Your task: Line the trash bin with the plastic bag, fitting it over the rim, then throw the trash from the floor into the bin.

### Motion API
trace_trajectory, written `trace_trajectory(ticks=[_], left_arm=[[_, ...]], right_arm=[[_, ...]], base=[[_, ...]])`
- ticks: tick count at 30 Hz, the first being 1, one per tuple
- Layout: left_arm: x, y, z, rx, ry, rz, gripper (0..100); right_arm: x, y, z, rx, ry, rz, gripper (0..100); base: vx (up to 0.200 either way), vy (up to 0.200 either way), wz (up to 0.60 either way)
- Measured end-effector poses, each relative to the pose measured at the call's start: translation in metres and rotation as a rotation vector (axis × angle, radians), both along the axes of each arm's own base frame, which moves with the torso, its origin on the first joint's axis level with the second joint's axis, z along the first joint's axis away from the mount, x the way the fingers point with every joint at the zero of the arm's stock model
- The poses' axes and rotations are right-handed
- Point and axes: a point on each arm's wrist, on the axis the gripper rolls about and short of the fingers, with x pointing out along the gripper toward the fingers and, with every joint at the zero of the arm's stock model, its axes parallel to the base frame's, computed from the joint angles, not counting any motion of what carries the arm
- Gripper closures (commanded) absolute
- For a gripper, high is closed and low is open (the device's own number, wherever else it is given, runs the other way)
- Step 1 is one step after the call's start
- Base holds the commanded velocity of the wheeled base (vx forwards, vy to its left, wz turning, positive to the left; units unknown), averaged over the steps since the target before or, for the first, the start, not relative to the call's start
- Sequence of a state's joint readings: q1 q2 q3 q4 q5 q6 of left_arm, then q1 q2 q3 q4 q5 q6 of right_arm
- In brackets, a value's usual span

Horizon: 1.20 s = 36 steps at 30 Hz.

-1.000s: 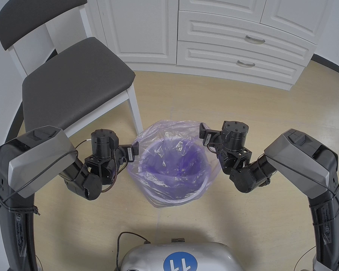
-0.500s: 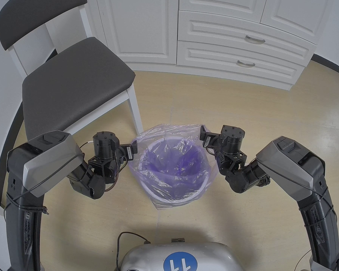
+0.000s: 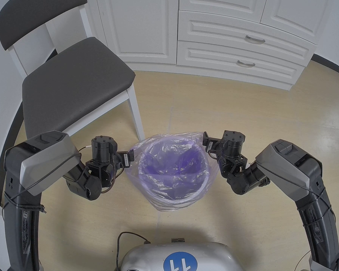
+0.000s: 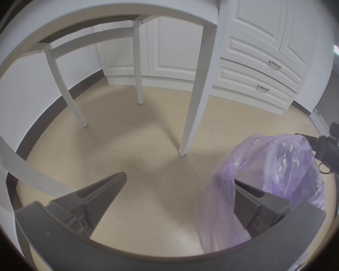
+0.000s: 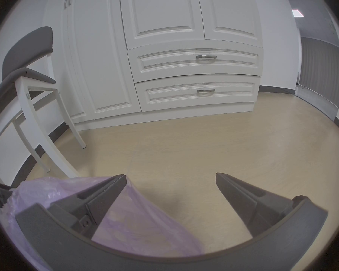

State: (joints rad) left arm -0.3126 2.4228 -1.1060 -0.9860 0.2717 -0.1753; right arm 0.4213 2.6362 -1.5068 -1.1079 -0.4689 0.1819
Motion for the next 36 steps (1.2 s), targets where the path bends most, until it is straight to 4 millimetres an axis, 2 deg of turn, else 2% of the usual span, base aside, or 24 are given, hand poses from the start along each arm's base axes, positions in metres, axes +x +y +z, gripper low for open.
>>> trace_trajectory(ticks=[3,8,12,17,21,27,36], left_arm=[[-0.005,0.001,0.01,-0.005,-0.011,-0.005,0],[-0.019,0.003,0.033,-0.028,-0.025,-0.059,0],[-0.031,0.005,0.045,-0.044,-0.024,-0.106,0],[-0.041,0.007,0.052,-0.055,-0.018,-0.143,0],[-0.046,0.008,0.052,-0.048,0.015,-0.152,0],[-0.058,0.013,0.049,-0.031,0.168,-0.193,0],[-0.061,0.015,0.054,-0.039,0.183,-0.21,0]], right_arm=[[-0.005,0.0,0.01,0.004,-0.006,0.004,0],[-0.025,0.0,0.03,-0.006,0.011,0.022,0],[-0.041,-0.002,0.034,-0.059,0.077,0.036,0],[-0.052,-0.01,0.031,-0.136,0.206,0.038,0],[-0.054,-0.02,0.028,-0.163,0.267,0.033,0],[-0.052,-0.027,0.022,-0.172,0.3,0.031,0],[-0.033,-0.034,-0.017,-0.178,0.358,0.046,0]], base=[[0.0,0.0,0.0],[0.0,0.0,0.0],[0.0,0.0,0.0],[0.0,0.0,0.0],[0.0,0.0,0.0],[0.0,0.0,0.0],[0.0,0.0,0.0]])
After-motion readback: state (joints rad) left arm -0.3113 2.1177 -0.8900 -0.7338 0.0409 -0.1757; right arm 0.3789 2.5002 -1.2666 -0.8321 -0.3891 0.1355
